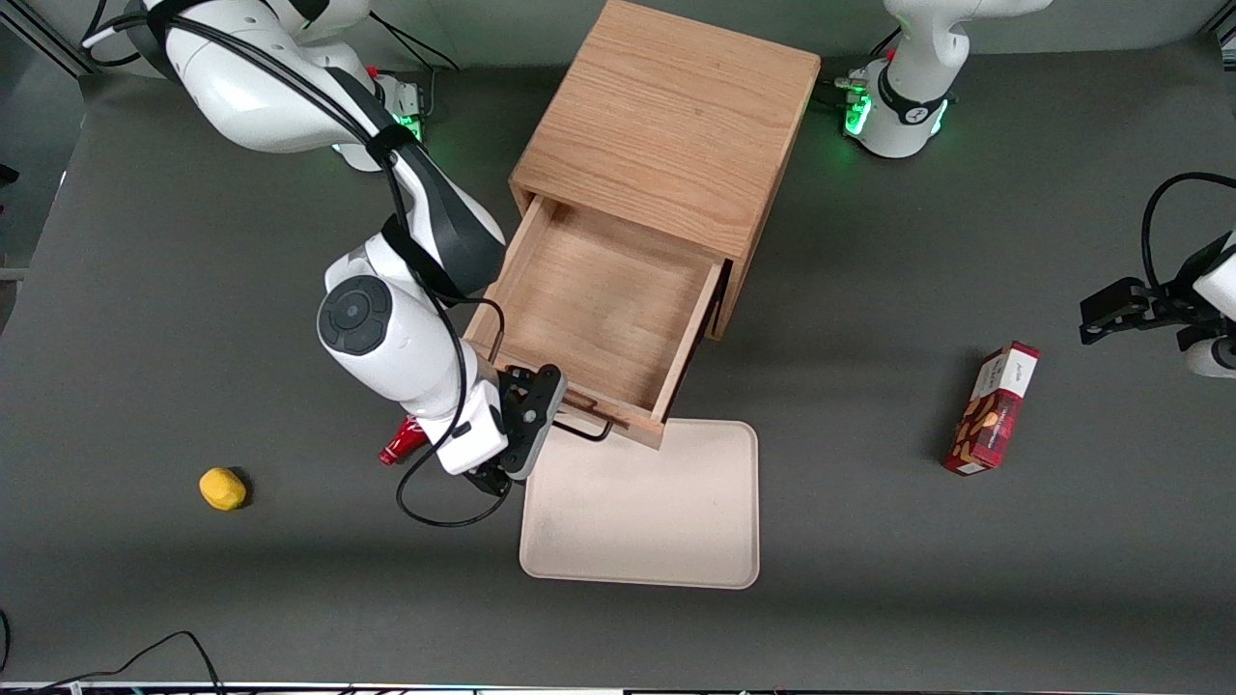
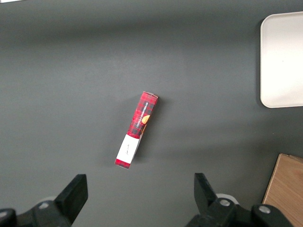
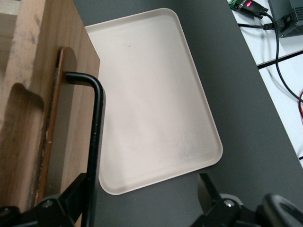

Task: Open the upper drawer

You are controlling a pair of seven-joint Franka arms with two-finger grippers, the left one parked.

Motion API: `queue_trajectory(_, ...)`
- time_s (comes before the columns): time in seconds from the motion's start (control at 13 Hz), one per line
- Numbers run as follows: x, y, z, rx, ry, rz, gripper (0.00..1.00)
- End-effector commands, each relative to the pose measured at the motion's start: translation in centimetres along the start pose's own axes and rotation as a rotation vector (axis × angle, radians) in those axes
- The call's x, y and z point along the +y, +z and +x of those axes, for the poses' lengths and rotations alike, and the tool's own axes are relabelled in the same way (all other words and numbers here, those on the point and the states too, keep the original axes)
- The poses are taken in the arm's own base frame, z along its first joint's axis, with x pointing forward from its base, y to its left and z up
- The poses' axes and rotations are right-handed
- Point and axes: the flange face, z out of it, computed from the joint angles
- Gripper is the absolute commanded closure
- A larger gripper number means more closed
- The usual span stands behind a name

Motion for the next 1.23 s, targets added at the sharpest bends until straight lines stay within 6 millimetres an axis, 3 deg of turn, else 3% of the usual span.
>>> queue_trajectory(0.0,0.8,-0.7,0.5,0.029,-0.019,-0.004,0.00)
queue_trajectory(0.15,1.0,-1.7,0.8,0.069,0.019,0.015,0.00)
queue_trajectory(0.46,1.1,-5.9,1.3,0.145,0.138,0.025,0.00)
queue_trajectory(0.54,1.7,-7.8,0.7,0.168,0.175,0.028,0.00)
queue_trajectory(0.62,2.3,-11.3,-0.3,0.208,0.239,0.031,0.00)
queue_trajectory(0.92,2.1,-20.3,-8.7,0.074,0.593,0.074,0.00)
queue_trajectory(1.15,1.0,-24.4,-16.6,-0.085,0.837,-0.043,0.00)
